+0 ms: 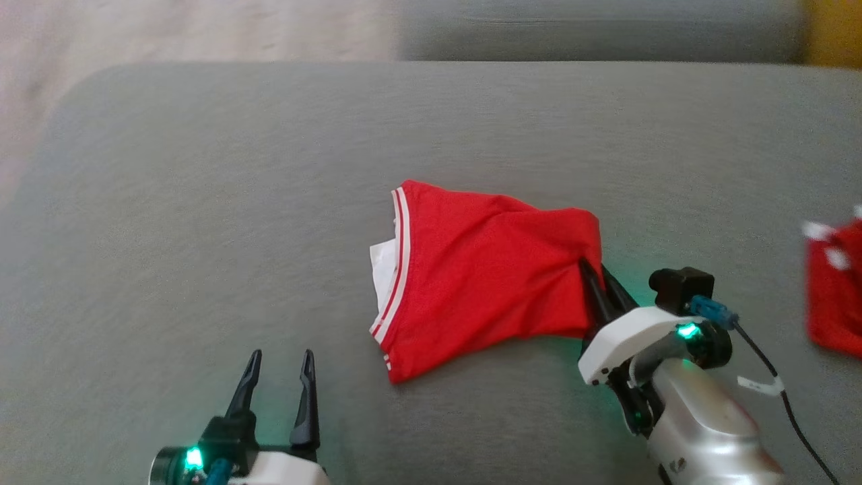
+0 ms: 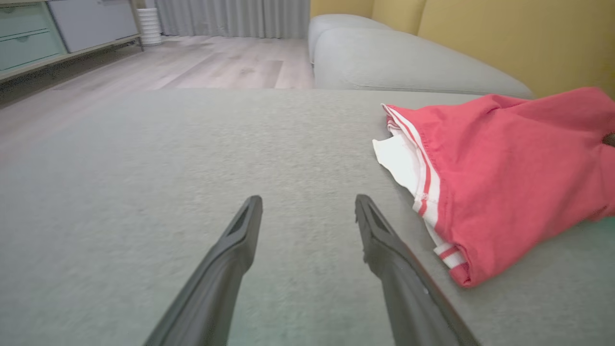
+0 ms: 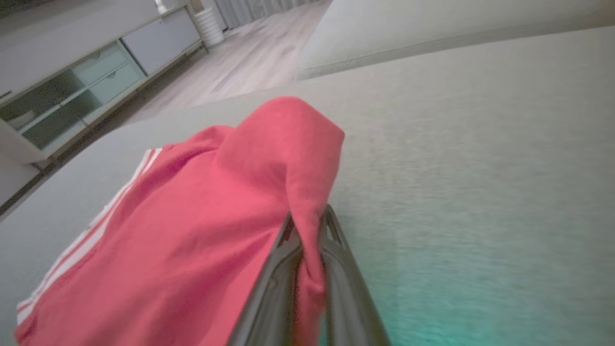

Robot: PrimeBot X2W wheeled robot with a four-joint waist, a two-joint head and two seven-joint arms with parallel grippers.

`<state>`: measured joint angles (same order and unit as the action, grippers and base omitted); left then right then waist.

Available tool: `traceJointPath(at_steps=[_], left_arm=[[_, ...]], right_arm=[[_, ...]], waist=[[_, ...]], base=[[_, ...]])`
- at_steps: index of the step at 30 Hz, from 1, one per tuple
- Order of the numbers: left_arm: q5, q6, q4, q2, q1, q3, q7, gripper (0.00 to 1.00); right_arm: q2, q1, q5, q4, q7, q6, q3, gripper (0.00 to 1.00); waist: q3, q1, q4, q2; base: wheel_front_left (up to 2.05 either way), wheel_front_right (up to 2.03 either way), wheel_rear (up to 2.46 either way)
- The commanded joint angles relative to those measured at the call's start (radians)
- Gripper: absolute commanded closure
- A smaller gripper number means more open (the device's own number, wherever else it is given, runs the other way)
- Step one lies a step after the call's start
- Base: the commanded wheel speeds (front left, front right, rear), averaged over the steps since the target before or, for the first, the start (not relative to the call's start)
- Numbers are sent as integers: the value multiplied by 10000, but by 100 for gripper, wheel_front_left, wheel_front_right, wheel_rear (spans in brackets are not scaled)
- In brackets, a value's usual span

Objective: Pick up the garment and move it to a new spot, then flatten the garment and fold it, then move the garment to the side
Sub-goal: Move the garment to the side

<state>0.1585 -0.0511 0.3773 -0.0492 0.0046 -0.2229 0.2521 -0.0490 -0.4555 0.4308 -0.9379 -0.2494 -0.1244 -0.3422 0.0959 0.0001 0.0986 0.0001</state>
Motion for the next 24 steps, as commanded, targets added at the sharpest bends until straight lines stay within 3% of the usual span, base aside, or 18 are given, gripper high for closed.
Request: traceJointPath(at_steps=[1,2,8,12,19,24], left_arm=[[31,63,-312,-10,-587,208,97,0],[31,63,-312,-10,-587,208,97,0],[168,51,-181,-10,-857,108,97,0],[240,59,12,-10,-902,-42,97,0],[303,54,173,-10,-985,-303,97,0],[120,139,308,-10,-947,-277,97,0]], right_arm=[[-13,113,-92,496,-121,-63,-135,100],[-13,113,-92,496,-121,-63,-135,100],[-13,310,62,1035,-122,-63,-462,100],[-13,338,88,1221,-123,-63,-612,100],[-26,-100,-310,1416,-123,-63,-296,100],[-646,-1225,-803,1429,-123,-63,68,100]], waist=[[-182,-1,-2295,-1],[-182,-1,-2295,-1],[-108,-1,-4781,-1],[-53,-1,-5786,-1],[104,-1,-6146,-1],[257,-1,-5839,-1]], base=[[0,0,0],[0,0,0],[0,0,0],[0,0,0],[0,0,0],[0,0,0]])
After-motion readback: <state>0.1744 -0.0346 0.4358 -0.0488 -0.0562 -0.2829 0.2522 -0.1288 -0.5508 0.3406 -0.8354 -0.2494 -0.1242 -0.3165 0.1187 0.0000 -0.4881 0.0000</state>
